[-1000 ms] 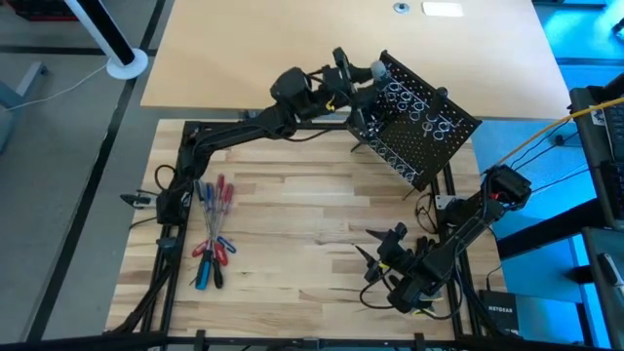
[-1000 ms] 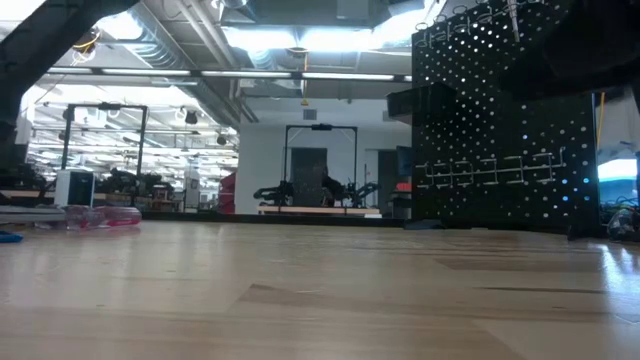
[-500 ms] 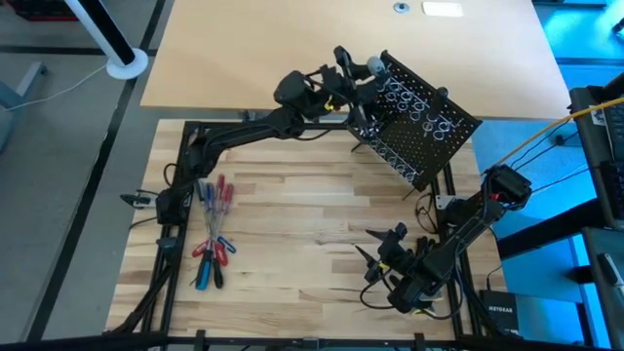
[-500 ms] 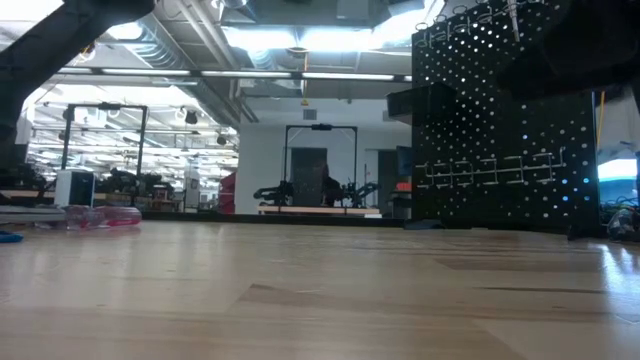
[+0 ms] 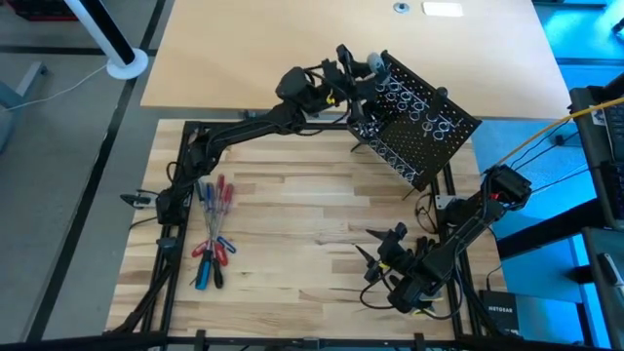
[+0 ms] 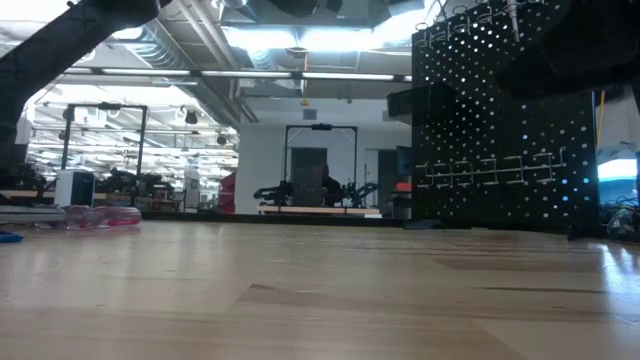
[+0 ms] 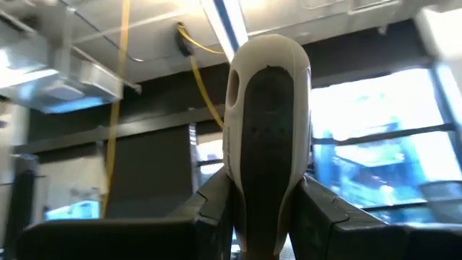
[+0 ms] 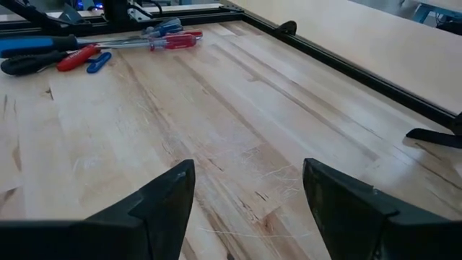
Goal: Hang tools onto peg board
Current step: Hang the right gray screwdriver on the black pegboard
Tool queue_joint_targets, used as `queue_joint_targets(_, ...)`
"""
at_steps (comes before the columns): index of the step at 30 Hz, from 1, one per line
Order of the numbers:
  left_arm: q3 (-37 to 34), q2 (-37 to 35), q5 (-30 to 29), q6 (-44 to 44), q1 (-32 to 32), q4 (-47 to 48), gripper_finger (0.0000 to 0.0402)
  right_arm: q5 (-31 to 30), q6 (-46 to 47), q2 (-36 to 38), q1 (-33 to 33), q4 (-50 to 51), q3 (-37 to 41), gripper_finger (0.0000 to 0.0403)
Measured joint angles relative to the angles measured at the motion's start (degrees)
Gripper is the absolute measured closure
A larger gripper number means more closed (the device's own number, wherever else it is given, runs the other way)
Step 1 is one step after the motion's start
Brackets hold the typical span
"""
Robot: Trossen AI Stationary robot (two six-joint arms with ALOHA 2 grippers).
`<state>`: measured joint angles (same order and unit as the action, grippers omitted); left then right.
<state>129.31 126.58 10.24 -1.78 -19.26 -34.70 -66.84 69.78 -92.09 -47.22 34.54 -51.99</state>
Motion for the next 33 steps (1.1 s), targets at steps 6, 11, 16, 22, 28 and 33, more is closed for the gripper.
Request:
queue_joint_targets(6, 0.03, -6.94, 4.95, -1.18, 3.42, 19.95, 0.0321, 0.06, 0.0, 0.0, -0.04, -0.23, 0.0, 0.0146)
queue_joint_targets(11, 0.01, -12.01, 3.66, -8.33, 5.14, 40.11, 0.0321, 0.63, 0.0, 0.0, -0.04, -0.61, 0.0, 0.0146)
queue_joint_targets(16, -0.4, -18.04, 2.5, -15.15, 6.85, 58.01, 0.0321, 0.3, -0.4, 0.0, -0.02, 0.04, -1.57, 0.0146)
queue_joint_targets(22, -11.95, -26.35, 1.66, -16.66, 7.85, 62.66, 0.0321, -0.64, -1.66, 0.0, -0.04, 0.31, -3.93, 0.0146)
queue_joint_targets(28, -37.98, -39.49, 1.17, -15.14, 7.91, 46.91, 0.0321, 0.28, -1.18, 0.0, -0.04, -0.95, -4.22, 0.0146)
queue_joint_targets(33, -59.12, -45.99, 5.49, -14.83, 8.61, 29.0, 0.0321, -3.13, -1.17, 0.08, 0.17, -1.81, -4.24, 0.0146)
